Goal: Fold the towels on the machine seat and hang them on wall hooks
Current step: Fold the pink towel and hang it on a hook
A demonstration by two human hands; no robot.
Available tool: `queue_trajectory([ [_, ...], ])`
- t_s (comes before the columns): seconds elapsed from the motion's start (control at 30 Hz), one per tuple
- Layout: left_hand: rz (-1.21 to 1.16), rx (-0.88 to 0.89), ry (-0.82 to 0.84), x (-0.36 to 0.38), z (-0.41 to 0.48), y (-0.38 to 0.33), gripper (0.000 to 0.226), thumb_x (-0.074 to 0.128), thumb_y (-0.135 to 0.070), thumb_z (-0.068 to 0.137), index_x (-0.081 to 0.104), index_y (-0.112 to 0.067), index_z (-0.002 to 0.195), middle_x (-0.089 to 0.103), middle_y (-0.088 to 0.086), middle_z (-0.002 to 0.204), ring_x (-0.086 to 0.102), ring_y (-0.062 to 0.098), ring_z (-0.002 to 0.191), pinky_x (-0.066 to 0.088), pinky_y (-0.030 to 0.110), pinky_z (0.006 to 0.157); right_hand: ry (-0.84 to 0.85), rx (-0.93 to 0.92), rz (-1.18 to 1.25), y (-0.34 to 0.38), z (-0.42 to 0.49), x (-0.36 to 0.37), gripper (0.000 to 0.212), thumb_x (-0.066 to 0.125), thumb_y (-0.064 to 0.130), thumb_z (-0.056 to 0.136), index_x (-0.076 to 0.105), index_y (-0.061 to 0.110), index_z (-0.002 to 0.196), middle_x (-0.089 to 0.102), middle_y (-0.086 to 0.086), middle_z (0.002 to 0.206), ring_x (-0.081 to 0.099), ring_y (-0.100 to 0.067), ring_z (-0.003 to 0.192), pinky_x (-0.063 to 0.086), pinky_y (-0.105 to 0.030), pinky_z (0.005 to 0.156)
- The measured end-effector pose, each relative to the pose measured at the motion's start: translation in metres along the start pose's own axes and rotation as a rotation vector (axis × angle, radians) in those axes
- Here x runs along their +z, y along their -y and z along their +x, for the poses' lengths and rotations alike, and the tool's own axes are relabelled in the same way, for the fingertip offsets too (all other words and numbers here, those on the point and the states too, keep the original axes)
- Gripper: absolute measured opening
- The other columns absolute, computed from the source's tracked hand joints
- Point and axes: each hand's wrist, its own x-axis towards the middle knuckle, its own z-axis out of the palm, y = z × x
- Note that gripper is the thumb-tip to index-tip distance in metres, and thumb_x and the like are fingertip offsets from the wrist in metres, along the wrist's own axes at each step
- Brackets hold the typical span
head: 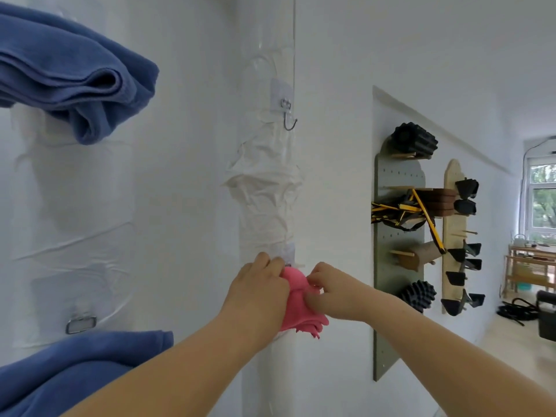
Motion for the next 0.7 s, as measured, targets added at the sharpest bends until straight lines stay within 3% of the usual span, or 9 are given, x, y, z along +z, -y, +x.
queue_trajectory([
  [0.1, -0.125, -0.025, -0.048, 0.009, -0.002, -0.001, 0.035, 0.052, -0.029, 0.100, 0.056, -0.024, 0.134, 0.052, -0.004, 0.135, 0.049, 0.018, 0.124, 0.047, 0.032, 0.097, -0.095, -0.074, 0.127, 0.000, -0.013, 0.004, 0.030, 0.057, 0.030, 0.090, 0.056, 0.030, 0.120, 0.071, 0.009, 0.103, 0.070, -0.014, 0.089, 0.060, -0.033, 0.080],
  [0.2, -0.260, -0.051, -0.116, 0.016, -0.002, -0.001, 0.027, 0.047, -0.035, 0.102, 0.057, -0.034, 0.126, 0.060, -0.010, 0.116, 0.059, 0.012, 0.104, 0.050, 0.027, 0.085, -0.076, -0.071, 0.234, -0.006, -0.016, 0.009, 0.042, 0.062, 0.031, 0.086, 0.056, 0.042, 0.126, 0.068, 0.019, 0.114, 0.069, -0.005, 0.094, 0.061, -0.029, 0.084],
  [0.27, -0.359, -0.108, -0.107, 0.018, -0.003, -0.003, 0.017, 0.045, -0.035, 0.102, 0.062, -0.038, 0.105, 0.060, -0.013, 0.097, 0.055, 0.004, 0.083, 0.041, 0.018, 0.069, -0.012, -0.045, 0.278, -0.007, -0.016, 0.008, 0.045, 0.065, 0.034, 0.085, 0.057, 0.044, 0.128, 0.068, 0.020, 0.115, 0.069, -0.002, 0.098, 0.061, -0.026, 0.084],
  [0.37, -0.493, -0.160, -0.070, 0.019, -0.004, -0.009, 0.020, 0.051, -0.025, 0.096, 0.061, -0.038, 0.085, 0.057, -0.015, 0.080, 0.050, 0.001, 0.069, 0.033, 0.015, 0.060, 0.045, -0.040, 0.246, -0.005, -0.014, 0.006, 0.041, 0.066, 0.034, 0.087, 0.059, 0.044, 0.126, 0.072, 0.015, 0.108, 0.072, -0.005, 0.093, 0.062, -0.027, 0.083],
  [0.47, -0.553, -0.187, -0.036, 0.021, -0.004, -0.012, 0.017, 0.054, -0.022, 0.092, 0.066, -0.035, 0.093, 0.057, -0.014, 0.079, 0.054, 0.007, 0.071, 0.042, 0.019, 0.065, 0.022, -0.002, 0.284, -0.001, -0.012, 0.010, 0.031, 0.062, 0.027, 0.090, 0.062, 0.040, 0.118, 0.076, 0.005, 0.095, 0.076, -0.014, 0.077, 0.064, -0.032, 0.073],
  [0.57, -0.604, -0.234, -0.011, 0.019, -0.006, -0.014, 0.014, 0.054, -0.026, 0.092, 0.068, -0.029, 0.090, 0.063, -0.010, 0.081, 0.057, 0.009, 0.071, 0.048, 0.021, 0.065, -0.017, 0.019, 0.376, 0.003, -0.015, 0.017, 0.025, 0.058, 0.024, 0.096, 0.064, 0.035, 0.117, 0.078, -0.002, 0.089, 0.077, -0.021, 0.075, 0.063, -0.031, 0.067],
  [0.63, -0.580, -0.220, -0.006, 0.014, -0.009, -0.015, 0.018, 0.053, -0.031, 0.095, 0.060, -0.035, 0.078, 0.063, -0.012, 0.078, 0.058, 0.009, 0.071, 0.051, 0.024, 0.068, -0.025, 0.020, 0.421, 0.004, -0.019, 0.019, 0.024, 0.057, 0.023, 0.097, 0.065, 0.033, 0.118, 0.077, -0.005, 0.092, 0.076, -0.026, 0.078, 0.065, -0.039, 0.071],
  [0.7, -0.547, -0.175, -0.004, 0.011, -0.012, -0.017, 0.022, 0.053, -0.034, 0.096, 0.052, -0.043, 0.076, 0.061, -0.015, 0.072, 0.056, 0.002, 0.068, 0.050, 0.022, 0.067, 0.011, 0.039, 0.389, 0.003, -0.020, 0.015, 0.031, 0.057, 0.024, 0.095, 0.066, 0.034, 0.123, 0.069, -0.004, 0.109, 0.074, -0.025, 0.080, 0.064, -0.033, 0.069],
])
